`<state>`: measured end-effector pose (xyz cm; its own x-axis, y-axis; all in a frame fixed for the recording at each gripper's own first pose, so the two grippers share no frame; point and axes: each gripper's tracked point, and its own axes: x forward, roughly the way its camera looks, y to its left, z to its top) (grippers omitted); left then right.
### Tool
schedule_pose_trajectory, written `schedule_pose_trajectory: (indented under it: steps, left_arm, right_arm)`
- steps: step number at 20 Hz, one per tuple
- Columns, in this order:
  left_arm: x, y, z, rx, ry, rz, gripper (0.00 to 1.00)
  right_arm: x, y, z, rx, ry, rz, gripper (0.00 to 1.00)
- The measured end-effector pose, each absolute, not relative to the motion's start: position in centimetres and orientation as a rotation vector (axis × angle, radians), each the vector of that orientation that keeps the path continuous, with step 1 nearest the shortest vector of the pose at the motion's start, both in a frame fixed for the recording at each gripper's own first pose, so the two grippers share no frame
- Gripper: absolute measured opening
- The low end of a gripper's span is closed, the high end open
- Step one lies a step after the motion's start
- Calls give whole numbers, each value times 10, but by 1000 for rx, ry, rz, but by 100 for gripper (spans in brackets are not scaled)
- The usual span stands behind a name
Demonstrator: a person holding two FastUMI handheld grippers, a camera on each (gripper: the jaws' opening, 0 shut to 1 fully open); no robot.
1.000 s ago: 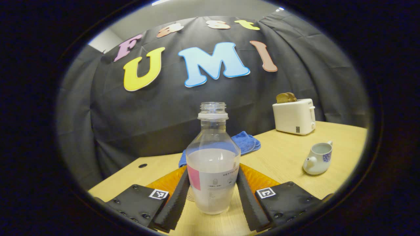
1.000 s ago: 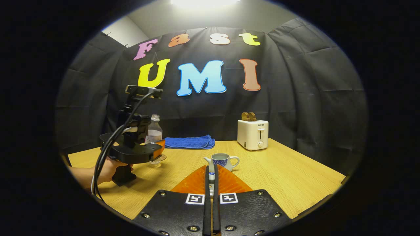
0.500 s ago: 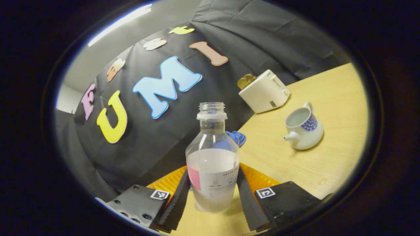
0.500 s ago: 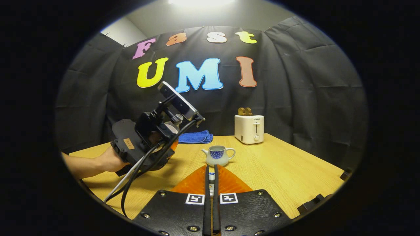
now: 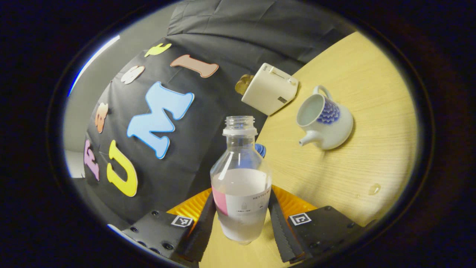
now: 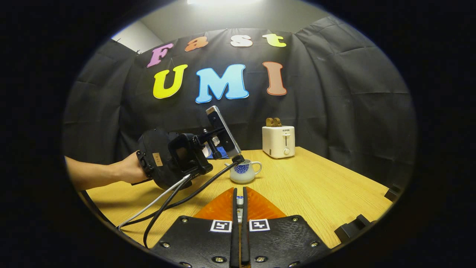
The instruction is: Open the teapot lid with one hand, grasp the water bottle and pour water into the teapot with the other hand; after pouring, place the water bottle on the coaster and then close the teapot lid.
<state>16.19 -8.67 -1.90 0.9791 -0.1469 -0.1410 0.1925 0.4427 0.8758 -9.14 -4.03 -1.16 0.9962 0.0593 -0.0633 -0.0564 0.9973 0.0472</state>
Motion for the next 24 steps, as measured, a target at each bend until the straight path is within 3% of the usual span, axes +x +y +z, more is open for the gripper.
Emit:
schedule_pose_trajectory:
  steps: [24]
  left_arm:
    - [182, -117, -36, 1607, 103, -258, 84]
  right_arm:
    - [-95, -52, -12, 49, 70, 42, 2]
